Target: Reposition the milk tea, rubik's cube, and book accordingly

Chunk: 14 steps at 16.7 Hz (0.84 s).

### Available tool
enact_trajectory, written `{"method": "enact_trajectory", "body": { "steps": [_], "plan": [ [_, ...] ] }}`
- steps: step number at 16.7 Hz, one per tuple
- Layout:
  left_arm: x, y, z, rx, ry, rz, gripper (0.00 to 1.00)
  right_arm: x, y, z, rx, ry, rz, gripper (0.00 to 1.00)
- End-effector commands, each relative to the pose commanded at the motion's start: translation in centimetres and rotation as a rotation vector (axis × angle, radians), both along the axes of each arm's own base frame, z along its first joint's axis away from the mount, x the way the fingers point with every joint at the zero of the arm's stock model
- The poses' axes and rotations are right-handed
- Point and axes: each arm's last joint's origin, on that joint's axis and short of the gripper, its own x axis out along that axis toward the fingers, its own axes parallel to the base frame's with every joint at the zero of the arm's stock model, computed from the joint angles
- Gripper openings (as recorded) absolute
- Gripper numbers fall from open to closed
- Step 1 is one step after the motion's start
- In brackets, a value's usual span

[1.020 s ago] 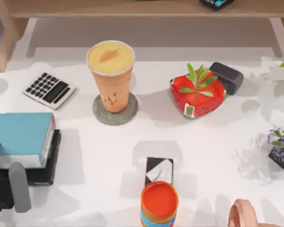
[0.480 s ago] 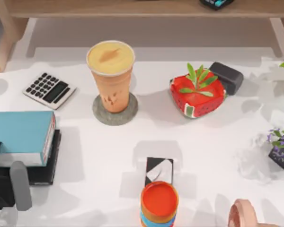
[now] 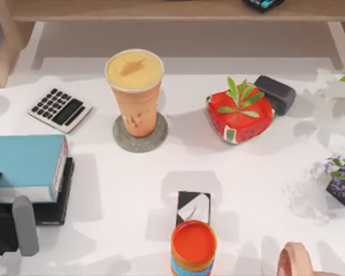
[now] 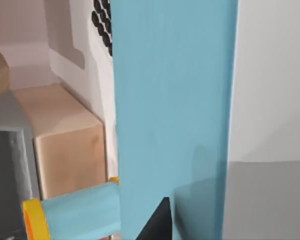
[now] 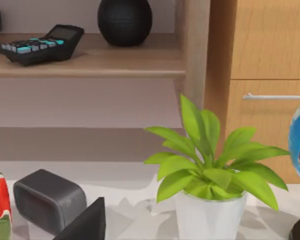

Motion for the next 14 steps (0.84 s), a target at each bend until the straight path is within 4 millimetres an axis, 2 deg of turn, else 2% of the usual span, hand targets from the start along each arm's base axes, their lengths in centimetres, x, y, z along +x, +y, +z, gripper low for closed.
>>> {"method": "enact_trajectory", "body": {
  "steps": [8,14],
  "plan": [
    [0.0,0.0,0.0,0.0,0.0,0.0,0.98,0.0,0.0,0.0,0.0,0.0,0.0,1.0],
    [0.0,0.0,0.0,0.0,0.0,0.0,1.0,0.0,0.0,0.0,0.0,0.0,0.0,1.0]
  ]
}}
